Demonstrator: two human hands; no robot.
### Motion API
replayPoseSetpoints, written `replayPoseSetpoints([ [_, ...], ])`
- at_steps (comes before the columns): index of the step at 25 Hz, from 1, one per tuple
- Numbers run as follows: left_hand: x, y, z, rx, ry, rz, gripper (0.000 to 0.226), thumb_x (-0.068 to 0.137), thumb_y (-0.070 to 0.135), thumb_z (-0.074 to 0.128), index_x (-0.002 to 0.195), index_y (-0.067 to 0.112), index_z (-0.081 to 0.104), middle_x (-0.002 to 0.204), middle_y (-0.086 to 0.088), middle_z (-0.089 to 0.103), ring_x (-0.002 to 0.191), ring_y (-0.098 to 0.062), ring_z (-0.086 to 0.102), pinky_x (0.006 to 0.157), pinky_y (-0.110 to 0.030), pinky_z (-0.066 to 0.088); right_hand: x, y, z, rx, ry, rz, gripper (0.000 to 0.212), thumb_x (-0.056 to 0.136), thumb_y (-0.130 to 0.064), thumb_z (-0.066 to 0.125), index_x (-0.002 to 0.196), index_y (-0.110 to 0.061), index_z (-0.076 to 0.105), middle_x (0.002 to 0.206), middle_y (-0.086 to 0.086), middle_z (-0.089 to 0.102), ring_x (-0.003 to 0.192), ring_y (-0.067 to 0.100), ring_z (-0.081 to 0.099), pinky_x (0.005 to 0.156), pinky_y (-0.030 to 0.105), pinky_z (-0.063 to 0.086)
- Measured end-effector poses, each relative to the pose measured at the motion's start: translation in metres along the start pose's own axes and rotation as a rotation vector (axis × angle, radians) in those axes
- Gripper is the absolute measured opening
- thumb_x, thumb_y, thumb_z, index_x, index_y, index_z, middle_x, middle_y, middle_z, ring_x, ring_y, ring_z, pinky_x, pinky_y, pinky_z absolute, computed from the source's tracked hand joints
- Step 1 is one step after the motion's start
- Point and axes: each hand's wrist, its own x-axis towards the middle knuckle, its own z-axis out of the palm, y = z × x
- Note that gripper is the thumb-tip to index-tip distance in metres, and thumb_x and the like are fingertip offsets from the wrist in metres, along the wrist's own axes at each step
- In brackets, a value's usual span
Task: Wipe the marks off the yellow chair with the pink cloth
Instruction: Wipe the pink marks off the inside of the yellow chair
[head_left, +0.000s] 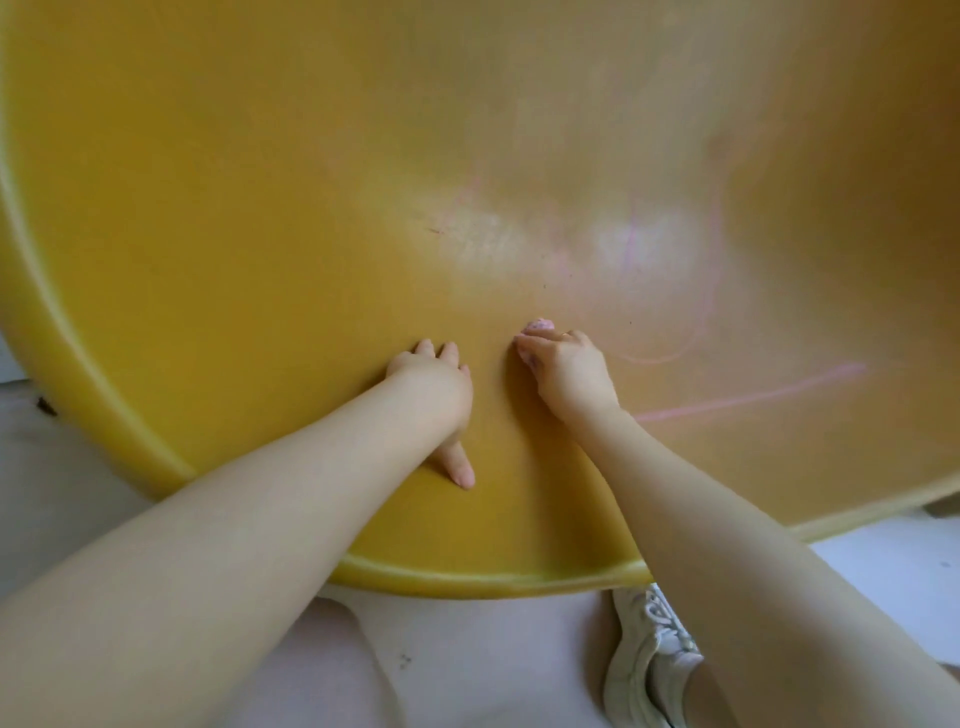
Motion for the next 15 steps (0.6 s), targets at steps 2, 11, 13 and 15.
replayPoseSetpoints([
  [2,-0.003,0.0,-0.001,-0.001,0.016,0.009,0.13,0.06,0.073,0.064,0.149,0.013,-0.009,0.157,-0.005,-0.015,0.145,-0.031,-0.008,0.115,-0.041,0.021,-0.014,-0.016,-0.009,0.093,-0.026,0.055,0.015,0.078,0.001,0.059,0.084,-0.007,0.071,0.096,0.01,0.072,0.069,0.035,0.06,0.061,0.032,0.048],
  [11,-0.008,-0.003,-0.001,-0.037,-0.015,0.055,0.121,0.061,0.076,0.06,0.147,0.034,-0.013,0.155,-0.003,-0.026,0.144,-0.03,-0.017,0.117,-0.043,0.008,-0.091,-0.017,-0.032,0.159,-0.134,-0.254,0.02,0.085,-0.007,0.053,0.086,-0.011,0.072,0.104,0.006,0.072,0.064,0.026,0.049,0.063,0.03,0.045],
  [13,-0.005,-0.002,0.0,-0.042,-0.018,0.039,0.12,0.061,0.077,0.06,0.147,0.035,-0.012,0.155,-0.002,-0.025,0.144,-0.03,-0.017,0.117,-0.043,0.006,-0.055,0.007,-0.018,0.019,-0.141,-0.089,0.019,0.087,-0.002,0.052,0.092,-0.01,0.068,0.111,0.001,0.069,0.067,0.024,0.039,0.062,0.033,0.04],
  [15,-0.001,0.004,0.001,-0.059,-0.004,0.02,0.119,0.061,0.076,0.061,0.147,0.036,-0.011,0.155,-0.002,-0.024,0.144,-0.03,-0.017,0.117,-0.043,0.005,-0.022,0.031,-0.015,-0.08,-0.184,0.106,0.022,0.088,0.001,0.046,0.096,-0.008,0.064,0.113,-0.001,0.065,0.073,0.021,0.032,0.059,0.028,0.024],
])
